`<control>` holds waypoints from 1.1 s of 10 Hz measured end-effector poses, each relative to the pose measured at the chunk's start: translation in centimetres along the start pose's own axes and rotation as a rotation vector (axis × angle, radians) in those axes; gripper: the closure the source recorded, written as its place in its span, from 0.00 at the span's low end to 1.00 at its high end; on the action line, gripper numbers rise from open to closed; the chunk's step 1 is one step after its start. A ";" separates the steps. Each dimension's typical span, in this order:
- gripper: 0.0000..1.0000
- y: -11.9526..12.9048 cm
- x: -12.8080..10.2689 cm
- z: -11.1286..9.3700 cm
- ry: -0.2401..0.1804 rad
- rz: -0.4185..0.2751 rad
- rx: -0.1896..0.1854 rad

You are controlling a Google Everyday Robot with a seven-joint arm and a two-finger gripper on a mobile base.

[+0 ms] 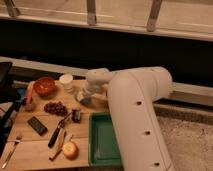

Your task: Wipe table surface with sponge

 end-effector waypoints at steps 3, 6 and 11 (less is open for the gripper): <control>1.00 1.8 -3.2 1.7 -0.008 -0.058 -0.014; 1.00 4.4 -1.8 1.2 0.002 -0.087 -0.022; 1.00 3.1 1.8 -2.3 0.047 -0.054 0.054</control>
